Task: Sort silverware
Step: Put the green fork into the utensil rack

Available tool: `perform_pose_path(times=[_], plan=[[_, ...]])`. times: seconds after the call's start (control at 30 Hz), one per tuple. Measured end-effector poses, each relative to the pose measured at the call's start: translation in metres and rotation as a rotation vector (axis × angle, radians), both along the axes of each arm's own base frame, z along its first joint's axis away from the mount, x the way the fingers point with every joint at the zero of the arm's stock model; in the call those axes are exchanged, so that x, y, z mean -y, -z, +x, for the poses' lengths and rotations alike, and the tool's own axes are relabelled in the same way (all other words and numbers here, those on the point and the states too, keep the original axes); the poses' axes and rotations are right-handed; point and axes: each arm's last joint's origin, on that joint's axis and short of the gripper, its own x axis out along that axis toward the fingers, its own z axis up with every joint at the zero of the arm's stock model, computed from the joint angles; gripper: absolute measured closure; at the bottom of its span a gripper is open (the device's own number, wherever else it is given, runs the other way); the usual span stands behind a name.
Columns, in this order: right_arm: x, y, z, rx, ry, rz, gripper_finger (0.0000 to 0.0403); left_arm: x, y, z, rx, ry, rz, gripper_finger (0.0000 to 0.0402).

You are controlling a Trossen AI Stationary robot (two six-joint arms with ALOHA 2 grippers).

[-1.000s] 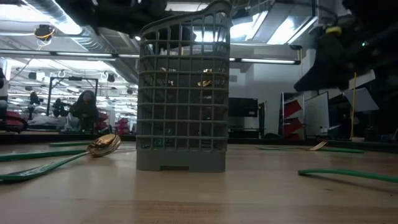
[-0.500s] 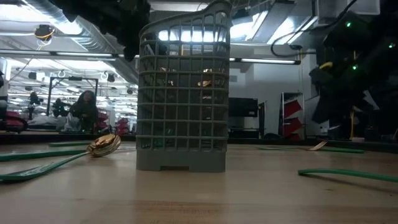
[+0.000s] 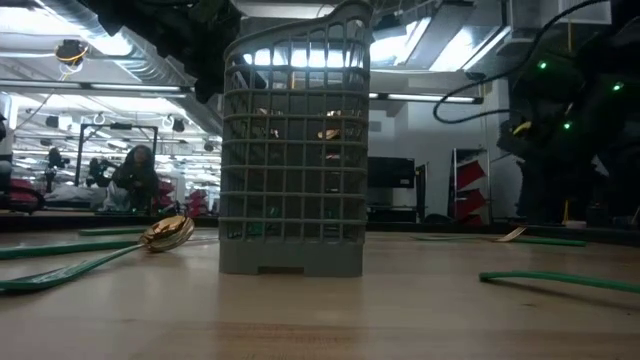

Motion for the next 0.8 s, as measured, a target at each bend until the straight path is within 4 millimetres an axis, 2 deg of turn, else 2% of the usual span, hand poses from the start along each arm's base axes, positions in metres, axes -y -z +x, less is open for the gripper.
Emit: perform_pose_path(times=[0.2, 0.8], plan=[[0.003, 0.01, 0.005, -0.085, 0.017, -0.002, 0.0324, 0.0, 0.0, 0.0, -0.002, 0.0, 0.0, 0.0304], [0.007, 0.021, 0.017, -0.103, 0.01, 0.001, 0.0324, 0.0, 0.0, 0.0, -0.006, 0.0, -0.001, 0.0304]])
